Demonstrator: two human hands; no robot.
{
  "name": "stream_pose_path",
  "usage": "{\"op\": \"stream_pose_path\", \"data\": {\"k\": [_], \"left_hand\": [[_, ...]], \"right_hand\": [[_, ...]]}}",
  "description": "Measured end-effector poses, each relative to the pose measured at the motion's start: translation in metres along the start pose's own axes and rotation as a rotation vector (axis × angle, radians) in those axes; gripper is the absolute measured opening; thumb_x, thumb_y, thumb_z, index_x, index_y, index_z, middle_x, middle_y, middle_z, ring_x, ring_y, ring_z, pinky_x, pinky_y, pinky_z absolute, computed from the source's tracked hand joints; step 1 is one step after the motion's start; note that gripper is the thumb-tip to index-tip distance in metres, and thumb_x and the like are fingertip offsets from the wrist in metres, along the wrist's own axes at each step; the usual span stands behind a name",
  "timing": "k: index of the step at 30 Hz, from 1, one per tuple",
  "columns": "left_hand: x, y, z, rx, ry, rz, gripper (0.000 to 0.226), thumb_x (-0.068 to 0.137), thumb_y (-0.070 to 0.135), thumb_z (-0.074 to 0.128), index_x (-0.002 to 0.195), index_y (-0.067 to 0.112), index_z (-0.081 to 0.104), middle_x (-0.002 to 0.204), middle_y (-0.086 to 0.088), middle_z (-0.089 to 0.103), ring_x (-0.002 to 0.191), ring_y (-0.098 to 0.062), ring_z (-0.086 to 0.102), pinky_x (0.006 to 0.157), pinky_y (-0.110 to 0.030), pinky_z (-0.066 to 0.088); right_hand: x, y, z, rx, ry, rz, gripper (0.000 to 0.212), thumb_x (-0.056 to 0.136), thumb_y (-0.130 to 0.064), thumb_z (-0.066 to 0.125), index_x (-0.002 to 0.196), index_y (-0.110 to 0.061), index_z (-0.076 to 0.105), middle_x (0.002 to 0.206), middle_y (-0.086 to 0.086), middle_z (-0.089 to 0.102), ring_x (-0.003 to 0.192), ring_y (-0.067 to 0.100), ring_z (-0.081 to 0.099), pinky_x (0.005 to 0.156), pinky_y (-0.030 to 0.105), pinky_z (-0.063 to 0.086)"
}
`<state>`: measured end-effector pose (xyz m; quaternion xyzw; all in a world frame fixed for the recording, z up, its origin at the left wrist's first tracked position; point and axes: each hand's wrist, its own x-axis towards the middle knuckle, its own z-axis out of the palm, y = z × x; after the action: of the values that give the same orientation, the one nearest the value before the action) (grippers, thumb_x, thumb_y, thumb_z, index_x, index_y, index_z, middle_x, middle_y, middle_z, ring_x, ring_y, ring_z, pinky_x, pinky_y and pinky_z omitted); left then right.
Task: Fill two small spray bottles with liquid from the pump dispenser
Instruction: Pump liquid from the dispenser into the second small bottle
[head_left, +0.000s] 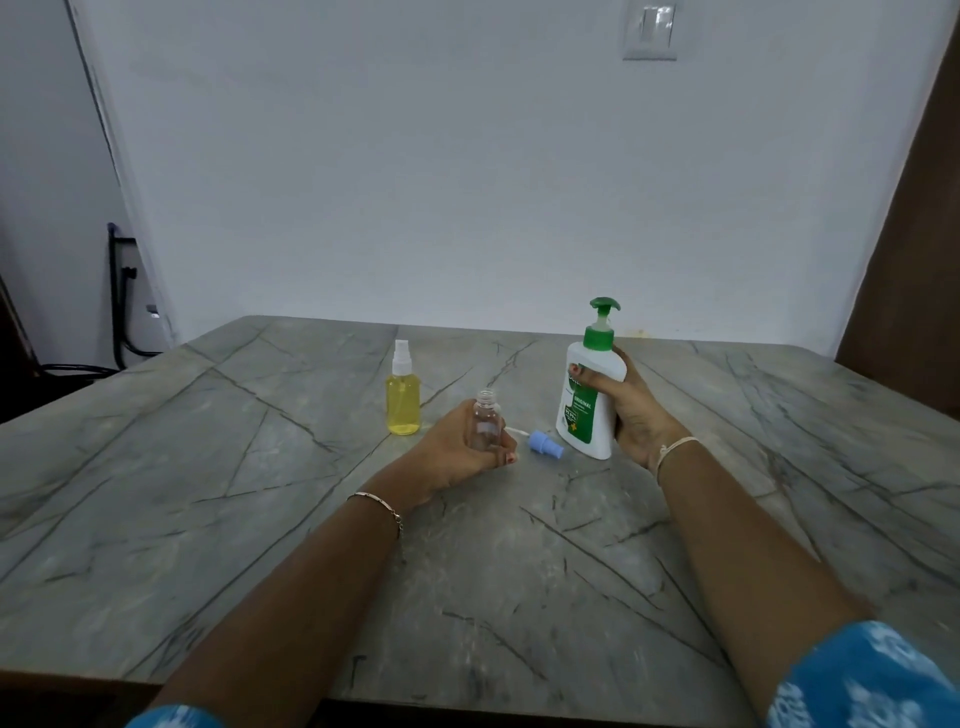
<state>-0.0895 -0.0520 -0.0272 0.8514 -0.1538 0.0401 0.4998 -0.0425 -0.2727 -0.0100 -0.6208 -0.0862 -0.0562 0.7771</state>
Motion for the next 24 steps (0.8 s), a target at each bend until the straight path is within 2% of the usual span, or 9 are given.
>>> {"op": "stream_pose_path", "data": {"k": [2,4,6,8,12,15,17,21,24], "left_hand": [[-0.001,0.001,0.0,-0.001,-0.002,0.001,0.039,0.078,0.012,0.078,0.109,0.008,0.056,0.101,-0.005,0.071,0.094,-0.015,0.066,0.087,-0.024,0.053],[-0.001,0.001,0.0,-0.016,-0.01,-0.002,0.037,0.078,0.01,0.077,0.108,0.009,0.055,0.102,-0.006,0.07,0.093,-0.015,0.066,0.084,-0.021,0.053],[-0.002,0.002,0.001,-0.053,-0.019,-0.005,0.037,0.078,0.007,0.077,0.108,0.009,0.054,0.102,-0.007,0.07,0.093,-0.015,0.067,0.083,-0.02,0.053],[-0.002,0.001,0.0,-0.049,-0.021,-0.002,0.036,0.078,0.008,0.077,0.106,0.011,0.054,0.102,-0.007,0.071,0.097,-0.019,0.067,0.09,-0.028,0.053],[-0.002,0.001,0.0,-0.041,-0.02,-0.003,0.037,0.078,0.009,0.077,0.105,0.013,0.053,0.104,-0.008,0.071,0.101,-0.021,0.067,0.096,-0.036,0.052],[0.0,0.0,0.0,-0.032,-0.023,-0.016,0.04,0.077,0.012,0.078,0.108,0.012,0.053,0.106,-0.008,0.07,0.103,-0.022,0.066,0.097,-0.039,0.051],[0.001,0.0,0.0,-0.03,-0.028,-0.019,0.039,0.077,0.012,0.078,0.107,0.013,0.053,0.106,-0.008,0.07,0.102,-0.021,0.067,0.095,-0.038,0.052],[0.0,0.0,0.0,-0.067,-0.031,-0.023,0.04,0.077,0.009,0.078,0.108,0.011,0.053,0.106,-0.008,0.07,0.1,-0.02,0.068,0.095,-0.036,0.053],[0.001,-0.001,-0.001,-0.058,-0.033,-0.03,0.043,0.077,0.011,0.079,0.111,0.01,0.053,0.107,-0.008,0.07,0.101,-0.02,0.067,0.096,-0.04,0.053]], "right_hand": [[0.001,0.005,-0.001,-0.013,-0.012,-0.001,0.066,0.07,-0.023,0.083,0.13,-0.018,0.056,0.114,0.006,0.07,0.107,0.029,0.065,0.089,0.044,0.054],[0.004,0.007,-0.002,-0.026,0.0,-0.019,0.054,0.078,-0.016,0.078,0.128,-0.014,0.058,0.114,0.009,0.071,0.108,0.03,0.066,0.093,0.047,0.053],[0.006,0.005,-0.002,-0.024,0.043,-0.036,0.046,0.083,-0.008,0.072,0.127,-0.014,0.059,0.11,0.009,0.071,0.103,0.03,0.066,0.088,0.043,0.055],[0.004,0.002,0.0,-0.035,0.078,-0.065,0.048,0.082,-0.007,0.07,0.126,-0.018,0.056,0.101,0.008,0.067,0.093,0.028,0.062,0.076,0.036,0.053],[-0.006,-0.009,0.004,-0.122,0.079,-0.135,0.056,0.07,-0.021,0.069,0.119,-0.034,0.045,0.095,0.003,0.056,0.081,0.021,0.055,0.07,0.033,0.048],[-0.013,-0.018,0.006,-0.274,0.026,-0.244,0.063,0.086,-0.012,0.07,0.134,-0.035,0.035,0.104,-0.001,0.054,0.083,0.018,0.056,0.066,0.025,0.049],[-0.019,-0.026,0.009,-0.358,-0.047,-0.317,0.077,0.088,-0.006,0.067,0.142,-0.042,0.026,0.108,-0.004,0.053,0.082,0.014,0.057,0.065,0.02,0.051],[-0.028,-0.042,0.02,-0.694,-0.192,-0.483,0.114,0.078,0.003,0.067,0.149,-0.053,-0.001,0.134,-0.019,0.043,0.084,0.017,0.061,0.07,0.028,0.057],[-0.033,-0.047,0.028,-0.984,-0.291,-0.627,0.119,0.072,-0.002,0.069,0.149,-0.054,-0.007,0.155,-0.007,0.03,0.08,0.019,0.061,0.068,0.033,0.057]]}}
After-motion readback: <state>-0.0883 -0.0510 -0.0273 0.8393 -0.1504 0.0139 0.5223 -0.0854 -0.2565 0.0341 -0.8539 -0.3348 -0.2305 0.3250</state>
